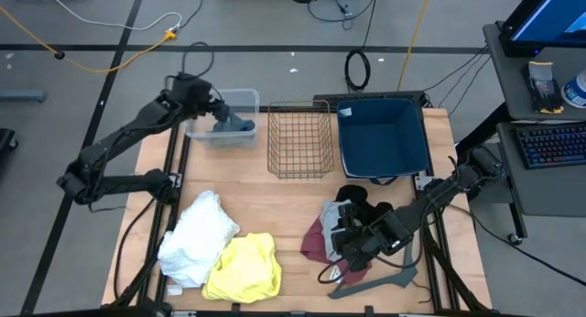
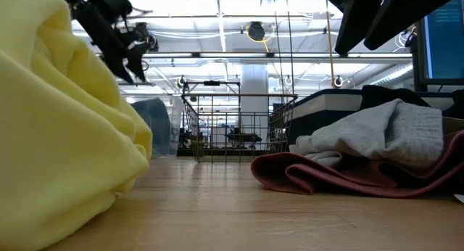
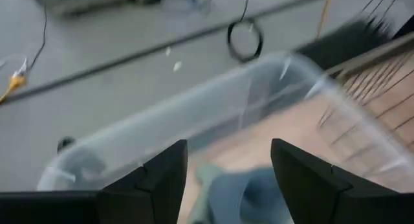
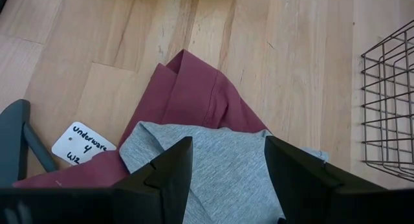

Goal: Pick & Place Cloths
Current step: Put the black sock into the transparent container

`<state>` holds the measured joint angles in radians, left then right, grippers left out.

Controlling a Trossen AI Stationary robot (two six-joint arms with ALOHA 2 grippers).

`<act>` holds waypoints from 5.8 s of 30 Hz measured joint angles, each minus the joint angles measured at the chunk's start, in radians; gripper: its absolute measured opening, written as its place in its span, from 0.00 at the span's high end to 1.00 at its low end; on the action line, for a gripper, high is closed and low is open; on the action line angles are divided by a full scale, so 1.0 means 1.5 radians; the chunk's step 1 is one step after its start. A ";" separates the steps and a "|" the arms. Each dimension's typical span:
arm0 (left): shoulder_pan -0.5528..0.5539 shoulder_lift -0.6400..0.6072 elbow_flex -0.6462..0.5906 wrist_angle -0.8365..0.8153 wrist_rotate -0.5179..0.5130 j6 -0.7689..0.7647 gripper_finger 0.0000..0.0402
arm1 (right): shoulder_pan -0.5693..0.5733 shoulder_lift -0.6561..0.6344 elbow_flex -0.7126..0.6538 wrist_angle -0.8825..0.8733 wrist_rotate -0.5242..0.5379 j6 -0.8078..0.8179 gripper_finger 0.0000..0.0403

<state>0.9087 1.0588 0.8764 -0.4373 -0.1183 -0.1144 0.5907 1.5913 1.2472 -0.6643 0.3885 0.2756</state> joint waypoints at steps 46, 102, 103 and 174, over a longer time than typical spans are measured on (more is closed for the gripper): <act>-0.122 -0.108 0.000 0.155 0.376 0.113 0.43 | 0.000 0.000 0.000 -0.344 -0.181 0.228 0.54; -0.122 -0.108 0.000 0.152 0.375 0.100 0.43 | 0.020 -0.058 0.000 -0.246 -0.275 0.212 0.54; -0.122 -0.108 0.000 0.152 0.375 0.101 0.43 | 0.021 -0.058 0.000 -0.244 -0.273 0.212 0.54; -0.214 -0.108 0.000 0.149 0.375 0.091 0.43 | 0.019 -0.259 -0.158 -0.094 -0.239 0.367 0.98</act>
<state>0.5874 0.8967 0.8761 -0.2142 0.4435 0.0223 0.6186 1.2027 1.0096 -0.8053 0.0303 0.8265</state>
